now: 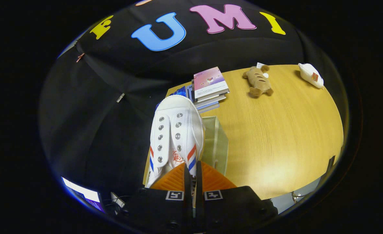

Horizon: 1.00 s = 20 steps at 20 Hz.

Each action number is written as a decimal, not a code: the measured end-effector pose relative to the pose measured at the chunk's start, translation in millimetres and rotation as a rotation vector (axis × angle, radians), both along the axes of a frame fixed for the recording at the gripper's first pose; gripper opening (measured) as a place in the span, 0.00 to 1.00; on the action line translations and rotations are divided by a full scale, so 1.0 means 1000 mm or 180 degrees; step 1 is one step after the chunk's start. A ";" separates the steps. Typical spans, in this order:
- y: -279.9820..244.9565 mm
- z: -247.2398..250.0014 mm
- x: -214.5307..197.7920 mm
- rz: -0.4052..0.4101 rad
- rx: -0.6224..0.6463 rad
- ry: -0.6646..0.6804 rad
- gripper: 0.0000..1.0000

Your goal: Open the storage box then place both shoes into the box .Put the left shoe in first, then the right shoe, with the right side of both shoes facing outward in a uniform manner.

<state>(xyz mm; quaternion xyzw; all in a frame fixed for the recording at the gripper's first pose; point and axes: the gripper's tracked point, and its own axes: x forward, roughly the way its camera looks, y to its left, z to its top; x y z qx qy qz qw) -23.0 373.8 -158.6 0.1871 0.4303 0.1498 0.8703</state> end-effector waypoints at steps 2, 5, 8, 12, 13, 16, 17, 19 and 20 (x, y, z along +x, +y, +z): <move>0.015 -0.011 0.001 -0.0014 -0.0070 0.0075 0.08; 0.024 -0.025 0.005 0.0006 -0.0264 0.0107 0.08; 0.027 -0.044 0.004 0.0041 -0.0444 0.0167 0.08; 0.046 -0.022 0.009 0.0110 -0.0105 0.0006 0.51; 0.044 -0.013 0.013 0.0134 -0.0093 -0.0094 0.59; 0.017 0.011 0.016 0.0184 -0.0265 -0.0375 0.96; 0.008 0.018 0.017 0.0177 -0.0285 -0.0458 0.98; -0.013 0.033 0.018 0.0153 -0.0281 -0.0619 0.99; -0.024 0.034 0.013 0.0146 -0.0280 -0.0694 0.99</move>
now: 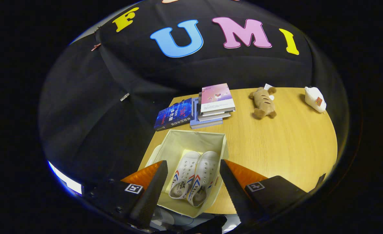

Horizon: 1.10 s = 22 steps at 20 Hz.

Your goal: Open the storage box then place both shoes into the box .Put the left shoe in first, then the right shoe, with the right side of both shoes facing outward in a uniform manner.

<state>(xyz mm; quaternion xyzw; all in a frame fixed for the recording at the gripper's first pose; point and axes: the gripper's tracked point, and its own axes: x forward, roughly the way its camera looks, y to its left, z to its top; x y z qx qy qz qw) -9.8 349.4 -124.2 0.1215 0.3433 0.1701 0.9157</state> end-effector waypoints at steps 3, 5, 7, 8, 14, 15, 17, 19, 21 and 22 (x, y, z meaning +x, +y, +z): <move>-0.047 0.020 0.005 -0.0006 -0.0067 -0.0255 0.99; -0.082 0.039 0.011 -0.0031 -0.0140 -0.0482 0.99; -0.126 0.058 0.019 -0.0101 -0.0266 -0.0773 0.99; -0.143 0.069 0.030 -0.0140 -0.0340 -0.0956 0.99; -0.264 0.146 0.029 -0.0466 -0.0603 -0.2008 0.99; -0.279 0.156 0.026 -0.0553 -0.0577 -0.2131 0.99; -0.300 0.168 0.020 -0.0716 -0.0465 -0.2297 0.99; -0.313 0.169 0.013 -0.0818 -0.0347 -0.2327 0.98; -0.319 0.168 0.010 -0.0846 -0.0322 -0.2358 0.98; -0.320 0.167 0.009 -0.0850 -0.0342 -0.2376 0.98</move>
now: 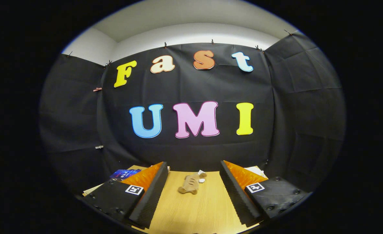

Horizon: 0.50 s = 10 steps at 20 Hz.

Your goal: Open the storage box then place both shoes into the box .Put the left shoe in first, then the right shoe, with the right side of both shoes facing outward in a uniform manner.

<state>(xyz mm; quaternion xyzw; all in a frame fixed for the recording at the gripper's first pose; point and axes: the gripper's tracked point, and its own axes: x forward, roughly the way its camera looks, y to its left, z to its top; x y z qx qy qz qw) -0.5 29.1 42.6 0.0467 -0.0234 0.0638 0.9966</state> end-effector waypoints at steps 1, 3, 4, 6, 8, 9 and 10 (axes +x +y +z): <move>0.004 0.000 -0.002 0.0033 -0.0004 -0.0042 0.98; 0.017 -0.007 -0.006 0.0076 -0.0020 -0.0050 0.98; 0.013 -0.011 -0.006 0.0008 -0.0075 -0.0020 0.98; 0.015 -0.016 -0.010 -0.0109 -0.0174 -0.0010 0.98; 0.020 -0.017 -0.015 -0.0130 -0.0275 -0.0062 0.98; 0.021 -0.021 -0.018 -0.0160 -0.0335 -0.0069 0.98; 0.020 -0.025 -0.021 -0.0191 -0.0391 -0.0068 0.97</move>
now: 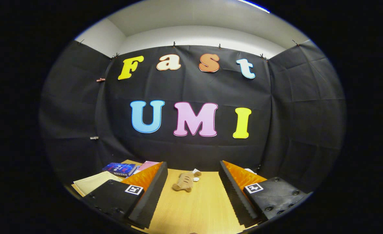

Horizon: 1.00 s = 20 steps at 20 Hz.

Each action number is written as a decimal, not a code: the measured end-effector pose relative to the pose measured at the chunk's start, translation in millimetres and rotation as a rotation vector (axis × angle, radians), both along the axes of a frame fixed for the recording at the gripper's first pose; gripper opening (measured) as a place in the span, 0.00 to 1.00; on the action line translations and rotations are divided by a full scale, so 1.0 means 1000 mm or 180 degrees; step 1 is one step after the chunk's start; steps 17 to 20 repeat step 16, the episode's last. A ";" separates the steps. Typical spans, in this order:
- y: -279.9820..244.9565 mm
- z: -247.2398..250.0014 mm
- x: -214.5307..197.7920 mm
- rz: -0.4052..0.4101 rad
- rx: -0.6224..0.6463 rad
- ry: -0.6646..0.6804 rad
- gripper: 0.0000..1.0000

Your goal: Open the storage box then place both shoes into the box .Put the left shoe in first, then the right shoe, with the right side of both shoes facing outward in a uniform manner.

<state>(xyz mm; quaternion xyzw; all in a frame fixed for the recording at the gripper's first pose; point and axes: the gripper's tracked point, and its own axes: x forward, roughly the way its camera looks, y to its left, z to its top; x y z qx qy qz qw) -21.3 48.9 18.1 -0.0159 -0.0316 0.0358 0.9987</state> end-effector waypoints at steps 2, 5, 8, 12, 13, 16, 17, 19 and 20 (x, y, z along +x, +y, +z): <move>-0.001 -0.002 -0.003 -0.0033 -0.0039 0.0006 0.98; 0.000 0.000 -0.001 -0.0016 -0.0064 0.0004 0.98; -0.005 -0.003 0.000 -0.0037 -0.0143 0.0022 0.98; -0.007 -0.007 0.003 -0.0062 -0.0118 0.0080 0.98; -0.009 -0.007 0.003 -0.0068 -0.0107 0.0084 0.98; -0.011 -0.006 0.005 -0.0088 -0.0105 0.0081 0.98; -0.011 -0.006 0.005 -0.0088 -0.0105 0.0081 0.98; -0.011 -0.006 0.005 -0.0088 -0.0105 0.0081 0.98; -0.011 -0.006 0.005 -0.0088 -0.0105 0.0081 0.98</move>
